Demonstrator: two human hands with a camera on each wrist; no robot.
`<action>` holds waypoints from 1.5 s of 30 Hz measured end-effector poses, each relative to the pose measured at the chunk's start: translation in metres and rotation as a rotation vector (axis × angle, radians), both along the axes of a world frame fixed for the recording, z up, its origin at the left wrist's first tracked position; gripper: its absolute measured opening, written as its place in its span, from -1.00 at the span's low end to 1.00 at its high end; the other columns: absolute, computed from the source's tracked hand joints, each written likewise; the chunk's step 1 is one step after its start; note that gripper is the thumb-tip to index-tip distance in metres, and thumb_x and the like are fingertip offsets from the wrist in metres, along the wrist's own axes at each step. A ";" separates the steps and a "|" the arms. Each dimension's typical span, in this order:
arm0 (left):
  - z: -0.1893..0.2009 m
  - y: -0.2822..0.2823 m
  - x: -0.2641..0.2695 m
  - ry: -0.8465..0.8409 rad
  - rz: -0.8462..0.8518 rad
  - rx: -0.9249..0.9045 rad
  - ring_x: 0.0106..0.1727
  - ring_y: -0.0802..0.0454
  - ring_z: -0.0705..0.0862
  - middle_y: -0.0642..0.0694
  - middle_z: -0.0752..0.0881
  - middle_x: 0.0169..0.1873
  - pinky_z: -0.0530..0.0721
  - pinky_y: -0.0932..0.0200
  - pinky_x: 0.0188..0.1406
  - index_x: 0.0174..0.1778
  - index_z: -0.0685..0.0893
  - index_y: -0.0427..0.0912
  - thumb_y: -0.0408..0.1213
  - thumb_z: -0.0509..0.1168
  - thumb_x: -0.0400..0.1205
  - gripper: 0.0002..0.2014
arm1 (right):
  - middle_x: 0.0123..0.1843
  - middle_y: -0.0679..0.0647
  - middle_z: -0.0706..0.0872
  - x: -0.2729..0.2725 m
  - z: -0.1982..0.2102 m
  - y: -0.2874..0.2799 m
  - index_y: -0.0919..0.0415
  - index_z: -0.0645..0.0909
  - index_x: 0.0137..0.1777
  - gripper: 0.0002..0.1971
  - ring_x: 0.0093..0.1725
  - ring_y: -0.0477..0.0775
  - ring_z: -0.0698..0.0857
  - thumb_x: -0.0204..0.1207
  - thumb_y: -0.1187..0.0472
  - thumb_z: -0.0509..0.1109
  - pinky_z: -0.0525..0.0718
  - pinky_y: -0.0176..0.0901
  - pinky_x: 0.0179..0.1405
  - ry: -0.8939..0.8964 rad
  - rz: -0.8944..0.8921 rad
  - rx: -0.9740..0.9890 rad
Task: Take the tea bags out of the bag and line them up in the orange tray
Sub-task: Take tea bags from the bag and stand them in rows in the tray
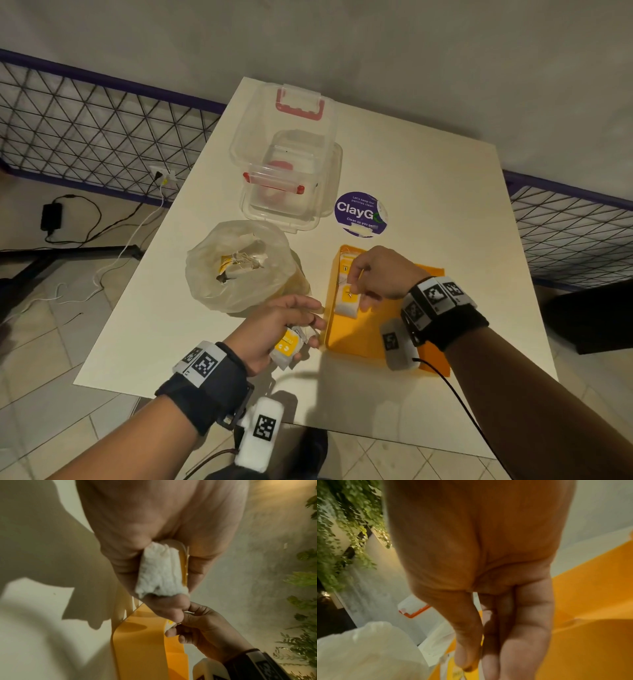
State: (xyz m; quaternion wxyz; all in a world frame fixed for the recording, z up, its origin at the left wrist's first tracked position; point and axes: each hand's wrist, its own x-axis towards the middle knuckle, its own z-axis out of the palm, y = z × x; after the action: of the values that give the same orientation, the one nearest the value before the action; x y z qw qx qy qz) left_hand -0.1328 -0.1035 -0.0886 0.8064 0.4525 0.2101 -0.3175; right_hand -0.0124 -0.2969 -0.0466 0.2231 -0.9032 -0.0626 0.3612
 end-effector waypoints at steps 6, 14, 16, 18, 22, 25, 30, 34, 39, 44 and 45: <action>0.002 -0.001 -0.001 0.007 -0.003 -0.003 -0.34 -0.19 0.67 -0.38 0.71 -0.03 0.54 0.20 -0.62 0.28 0.59 -0.35 -0.52 0.22 0.66 -0.73 | -0.37 0.23 0.82 0.006 -0.015 0.006 0.26 0.73 -0.16 -0.92 -0.39 0.25 0.82 0.54 0.35 0.42 0.83 0.10 -0.28 -0.194 -0.096 0.000; 0.004 0.000 0.000 0.053 0.044 -0.021 -0.42 -0.19 0.67 -0.34 0.69 -0.09 0.50 0.27 -0.62 0.38 0.51 -0.46 -0.18 0.12 0.76 -0.58 | -0.37 0.01 0.74 0.007 -0.022 0.010 0.28 0.73 -0.18 -0.85 -0.47 0.07 0.78 0.55 0.41 0.35 0.81 0.00 -0.32 -0.292 -0.155 0.020; 0.004 0.000 0.000 0.049 0.045 -0.014 -0.42 -0.19 0.68 -0.34 0.69 -0.10 0.49 0.26 -0.63 0.39 0.50 -0.48 -0.17 0.12 0.76 -0.56 | -0.39 0.05 0.76 0.006 -0.023 0.011 0.27 0.71 -0.17 -0.88 -0.48 0.11 0.79 0.55 0.40 0.38 0.83 0.08 -0.31 -0.278 -0.186 0.027; 0.005 -0.001 0.000 0.047 0.042 -0.007 -0.41 -0.19 0.67 -0.34 0.69 -0.10 0.50 0.26 -0.64 0.39 0.50 -0.48 -0.17 0.13 0.76 -0.55 | -0.39 0.11 0.79 0.004 -0.024 0.011 0.27 0.69 -0.15 -0.92 -0.47 0.15 0.81 0.55 0.38 0.40 0.82 0.13 -0.30 -0.254 -0.214 0.027; 0.005 -0.001 0.001 0.053 0.040 -0.038 -0.39 -0.20 0.66 -0.31 0.70 -0.13 0.52 0.25 -0.63 0.32 0.56 -0.39 -0.10 0.14 0.74 -0.58 | -0.38 0.13 0.79 0.001 -0.021 0.010 0.24 0.66 -0.12 -0.95 -0.45 0.16 0.81 0.52 0.38 0.42 0.82 0.11 -0.28 -0.250 -0.235 0.039; 0.005 -0.001 0.002 0.050 0.055 -0.078 -0.37 -0.22 0.66 -0.32 0.70 -0.13 0.55 0.23 -0.61 0.25 0.59 -0.34 0.00 0.16 0.70 -0.55 | -0.15 0.18 0.82 -0.001 -0.012 0.008 0.17 0.67 -0.02 -0.88 -0.25 0.23 0.81 0.48 0.31 0.49 0.83 0.12 -0.08 -0.255 -0.212 0.033; 0.008 -0.003 0.008 0.030 0.076 -0.100 -0.35 -0.22 0.66 -0.32 0.71 -0.18 0.57 0.22 -0.61 0.15 0.61 -0.33 0.08 0.08 0.74 -0.51 | 0.04 0.01 0.76 -0.023 0.024 0.014 0.06 0.73 0.13 -0.81 -0.05 -0.01 0.71 0.57 0.06 0.45 0.67 -0.15 -0.01 -0.494 -0.042 0.029; 0.010 -0.012 0.014 0.010 0.134 -0.076 -0.43 -0.17 0.67 -0.27 0.71 -0.29 0.57 0.19 -0.56 -0.06 0.67 -0.26 0.12 0.03 0.76 -0.48 | -0.04 -0.02 0.65 -0.058 0.038 0.036 -0.01 0.82 -0.02 -0.76 -0.07 -0.12 0.61 0.43 -0.11 0.56 0.57 -0.22 -0.11 -0.262 0.234 0.168; 0.015 -0.020 0.019 -0.033 0.214 -0.044 -0.46 0.01 0.67 -0.12 0.69 -0.49 0.57 0.12 -0.37 -0.26 0.63 -0.23 0.02 0.04 0.78 -0.52 | 0.06 0.13 0.61 -0.071 0.024 0.046 0.23 0.78 -0.02 -0.73 0.05 0.07 0.63 0.39 0.08 0.62 0.61 0.00 0.10 -0.212 0.276 0.167; 0.009 -0.014 0.013 -0.042 0.113 -0.077 -0.18 -0.15 0.71 -0.22 0.76 -0.15 0.74 -0.06 -0.15 0.17 0.69 -0.22 0.08 0.13 0.73 -0.56 | -0.04 0.10 0.77 -0.065 0.033 0.042 0.22 0.78 0.02 -0.85 -0.10 0.02 0.66 0.49 0.21 0.53 0.59 -0.14 -0.08 -0.278 0.189 0.211; 0.008 -0.013 0.011 -0.054 0.099 -0.093 -0.09 -0.20 0.71 -0.26 0.75 -0.05 0.73 -0.14 0.01 0.27 0.67 -0.23 0.06 0.17 0.71 -0.55 | -0.10 0.07 0.78 -0.062 0.037 0.040 0.20 0.79 0.01 -0.87 -0.16 -0.02 0.65 0.50 0.21 0.53 0.57 -0.18 -0.14 -0.289 0.160 0.208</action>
State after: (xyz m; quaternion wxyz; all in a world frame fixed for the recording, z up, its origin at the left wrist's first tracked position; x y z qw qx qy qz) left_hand -0.1215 -0.1166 -0.0809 0.8466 0.4120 0.1956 -0.2743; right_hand -0.0746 -0.2567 -0.0100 0.2747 -0.9098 -0.2026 0.2361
